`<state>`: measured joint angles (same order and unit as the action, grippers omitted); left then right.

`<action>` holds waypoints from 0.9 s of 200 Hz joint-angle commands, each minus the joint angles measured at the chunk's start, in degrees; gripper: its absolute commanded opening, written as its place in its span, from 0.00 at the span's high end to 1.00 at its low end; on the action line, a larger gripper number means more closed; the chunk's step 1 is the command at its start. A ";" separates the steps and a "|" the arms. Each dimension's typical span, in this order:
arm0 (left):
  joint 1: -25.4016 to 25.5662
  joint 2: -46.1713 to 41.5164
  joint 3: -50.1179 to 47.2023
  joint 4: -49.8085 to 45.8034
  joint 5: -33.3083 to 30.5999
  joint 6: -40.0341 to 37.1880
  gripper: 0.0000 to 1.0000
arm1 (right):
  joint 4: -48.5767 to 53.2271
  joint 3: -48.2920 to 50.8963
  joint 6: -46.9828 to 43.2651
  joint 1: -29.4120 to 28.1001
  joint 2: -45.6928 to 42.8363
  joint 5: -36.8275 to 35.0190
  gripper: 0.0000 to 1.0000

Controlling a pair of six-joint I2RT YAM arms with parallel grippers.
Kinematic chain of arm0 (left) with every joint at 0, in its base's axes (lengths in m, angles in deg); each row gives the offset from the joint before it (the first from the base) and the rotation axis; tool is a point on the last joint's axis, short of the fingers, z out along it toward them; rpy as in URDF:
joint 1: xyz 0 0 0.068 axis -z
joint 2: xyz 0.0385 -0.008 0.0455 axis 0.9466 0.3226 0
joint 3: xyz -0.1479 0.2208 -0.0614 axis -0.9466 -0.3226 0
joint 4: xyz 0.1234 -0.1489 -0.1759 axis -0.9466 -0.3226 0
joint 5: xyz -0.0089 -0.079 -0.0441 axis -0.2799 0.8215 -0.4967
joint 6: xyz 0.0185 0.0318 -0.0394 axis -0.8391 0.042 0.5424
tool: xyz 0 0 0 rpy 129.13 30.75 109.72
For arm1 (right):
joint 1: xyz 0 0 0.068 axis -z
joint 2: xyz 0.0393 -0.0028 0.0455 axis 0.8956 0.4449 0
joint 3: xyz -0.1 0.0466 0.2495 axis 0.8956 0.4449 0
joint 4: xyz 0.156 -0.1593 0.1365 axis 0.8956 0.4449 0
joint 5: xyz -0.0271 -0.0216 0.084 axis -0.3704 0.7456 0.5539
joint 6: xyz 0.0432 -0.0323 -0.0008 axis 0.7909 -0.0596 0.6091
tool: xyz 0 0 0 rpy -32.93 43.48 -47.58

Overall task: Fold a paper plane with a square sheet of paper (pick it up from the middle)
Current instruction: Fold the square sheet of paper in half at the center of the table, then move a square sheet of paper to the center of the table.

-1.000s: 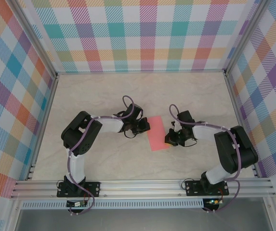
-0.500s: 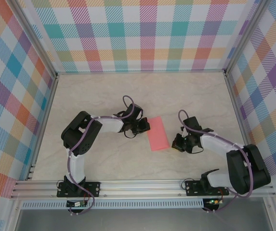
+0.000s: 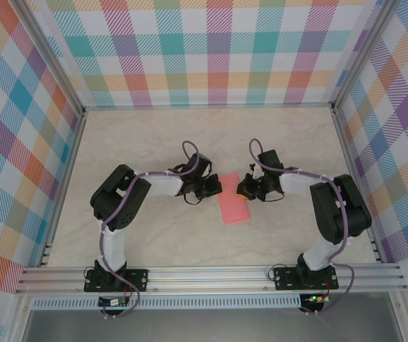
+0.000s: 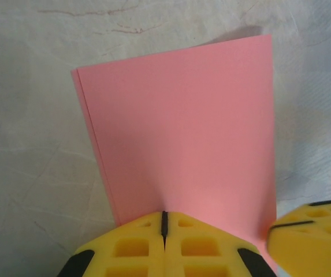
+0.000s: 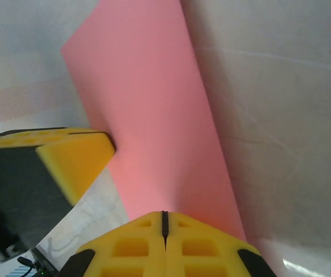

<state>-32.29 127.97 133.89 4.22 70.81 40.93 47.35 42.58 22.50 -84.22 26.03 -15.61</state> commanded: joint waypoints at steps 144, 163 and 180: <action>-2.74 -8.35 -4.11 -26.30 -8.14 -9.67 1.00 | -0.68 -7.73 -1.71 -7.21 4.73 4.88 1.00; -2.69 -8.48 -2.33 -25.20 -6.30 -9.77 1.00 | -0.01 -7.86 -1.98 -7.57 5.84 5.37 1.00; -2.77 -8.95 -1.02 -23.66 -4.55 -9.94 1.00 | 0.13 -7.31 -2.31 -7.92 6.10 5.17 1.00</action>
<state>-34.60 118.31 131.90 -14.10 63.92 32.16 46.21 35.52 22.08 -91.70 31.12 -11.83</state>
